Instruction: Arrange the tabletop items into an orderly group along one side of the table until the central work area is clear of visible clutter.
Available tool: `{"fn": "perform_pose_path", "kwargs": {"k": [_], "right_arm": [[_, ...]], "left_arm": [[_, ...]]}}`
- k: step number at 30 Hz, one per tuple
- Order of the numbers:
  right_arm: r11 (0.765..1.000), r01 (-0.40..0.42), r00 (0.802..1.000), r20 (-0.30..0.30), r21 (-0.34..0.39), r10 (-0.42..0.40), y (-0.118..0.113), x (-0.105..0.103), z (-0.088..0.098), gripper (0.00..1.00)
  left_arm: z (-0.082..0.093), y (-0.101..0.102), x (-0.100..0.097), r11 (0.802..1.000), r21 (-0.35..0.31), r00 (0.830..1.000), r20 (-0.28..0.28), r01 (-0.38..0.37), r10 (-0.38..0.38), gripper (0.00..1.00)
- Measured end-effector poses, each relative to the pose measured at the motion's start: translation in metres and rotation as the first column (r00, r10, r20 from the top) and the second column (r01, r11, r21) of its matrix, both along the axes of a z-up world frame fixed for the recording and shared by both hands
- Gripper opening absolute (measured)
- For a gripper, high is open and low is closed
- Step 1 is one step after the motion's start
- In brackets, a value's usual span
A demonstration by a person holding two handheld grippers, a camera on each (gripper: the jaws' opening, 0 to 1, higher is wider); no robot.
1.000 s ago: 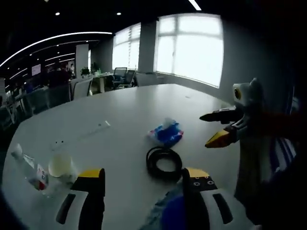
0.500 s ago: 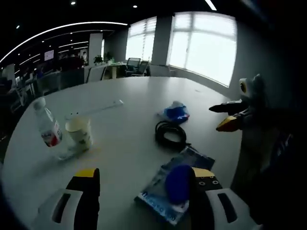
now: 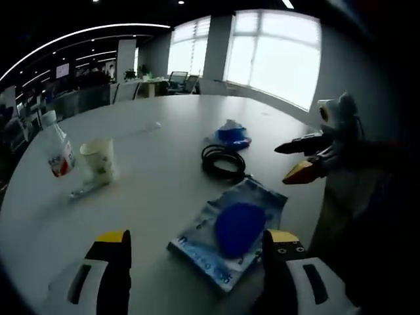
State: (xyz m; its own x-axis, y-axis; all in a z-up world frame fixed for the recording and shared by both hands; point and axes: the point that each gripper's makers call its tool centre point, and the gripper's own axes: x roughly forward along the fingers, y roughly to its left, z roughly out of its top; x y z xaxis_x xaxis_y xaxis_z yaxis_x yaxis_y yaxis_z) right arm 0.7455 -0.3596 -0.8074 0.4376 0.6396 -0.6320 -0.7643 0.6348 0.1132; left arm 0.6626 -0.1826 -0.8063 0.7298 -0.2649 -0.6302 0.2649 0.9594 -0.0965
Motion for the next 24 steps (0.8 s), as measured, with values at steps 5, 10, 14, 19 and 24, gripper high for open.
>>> {"fn": "perform_pose_path", "kwargs": {"k": [5,10,14,19,24], "right_arm": [[1.0,-0.001,0.999,-0.042,-0.019,0.001,-0.002,-0.007,-0.016,0.61],[0.999,0.037,0.993,-0.109,-0.009,-0.038,-0.002,-0.013,-0.03,0.49],[0.999,0.034,0.992,-0.12,-0.025,-0.037,-0.001,-0.016,-0.039,0.45],[0.998,0.031,0.989,-0.146,-0.045,-0.037,-0.002,-0.022,-0.048,0.32],[0.998,0.036,0.984,-0.173,-0.058,-0.046,-0.004,-0.026,-0.055,0.26]], "left_arm": [[-0.011,-0.004,-0.01,1.0,-0.022,1.0,-0.031,-0.003,0.002,0.87],[-0.021,-0.011,-0.017,0.997,-0.071,0.998,-0.059,-0.013,0.008,0.88],[-0.028,-0.014,-0.021,0.998,-0.064,0.996,-0.085,0.0,-0.006,0.79],[-0.043,-0.014,-0.029,0.998,-0.06,0.988,-0.152,-0.005,-0.004,0.6],[-0.052,-0.014,-0.034,0.995,-0.091,0.982,-0.19,-0.033,0.015,0.46]]}}
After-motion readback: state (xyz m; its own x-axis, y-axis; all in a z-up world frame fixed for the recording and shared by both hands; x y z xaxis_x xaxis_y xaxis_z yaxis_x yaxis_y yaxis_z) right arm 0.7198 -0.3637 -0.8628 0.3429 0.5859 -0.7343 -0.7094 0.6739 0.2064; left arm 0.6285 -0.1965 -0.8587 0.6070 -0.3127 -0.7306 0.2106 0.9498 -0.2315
